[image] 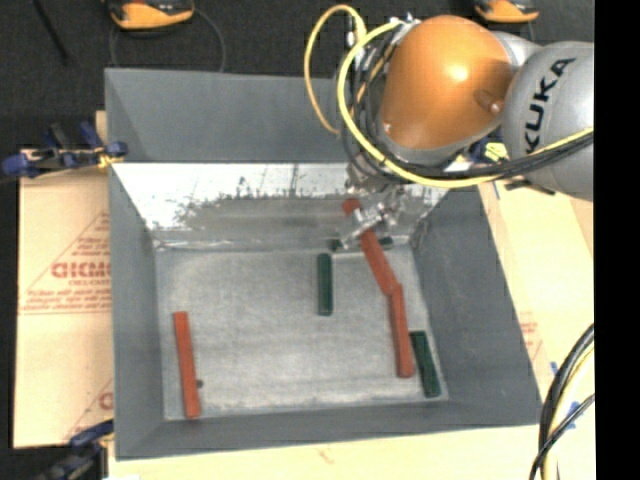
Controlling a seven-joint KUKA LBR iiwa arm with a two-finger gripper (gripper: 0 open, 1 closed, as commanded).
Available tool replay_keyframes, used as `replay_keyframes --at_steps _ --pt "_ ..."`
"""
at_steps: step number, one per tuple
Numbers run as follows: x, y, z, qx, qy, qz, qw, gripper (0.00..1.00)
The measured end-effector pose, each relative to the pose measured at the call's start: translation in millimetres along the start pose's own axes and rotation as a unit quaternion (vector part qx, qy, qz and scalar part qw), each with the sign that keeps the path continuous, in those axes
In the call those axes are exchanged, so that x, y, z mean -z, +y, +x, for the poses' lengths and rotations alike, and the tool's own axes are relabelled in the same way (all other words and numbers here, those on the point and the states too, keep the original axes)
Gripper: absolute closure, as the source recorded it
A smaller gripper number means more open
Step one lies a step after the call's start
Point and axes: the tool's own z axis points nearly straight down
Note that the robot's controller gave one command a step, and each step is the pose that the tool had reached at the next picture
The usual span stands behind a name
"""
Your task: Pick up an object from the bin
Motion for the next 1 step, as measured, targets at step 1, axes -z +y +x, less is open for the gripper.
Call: replay_keyframes --at_steps 1 --pt "29.3 31.2 -19.1 0.01 -0.0006 -0.004 0.9999 1.0"
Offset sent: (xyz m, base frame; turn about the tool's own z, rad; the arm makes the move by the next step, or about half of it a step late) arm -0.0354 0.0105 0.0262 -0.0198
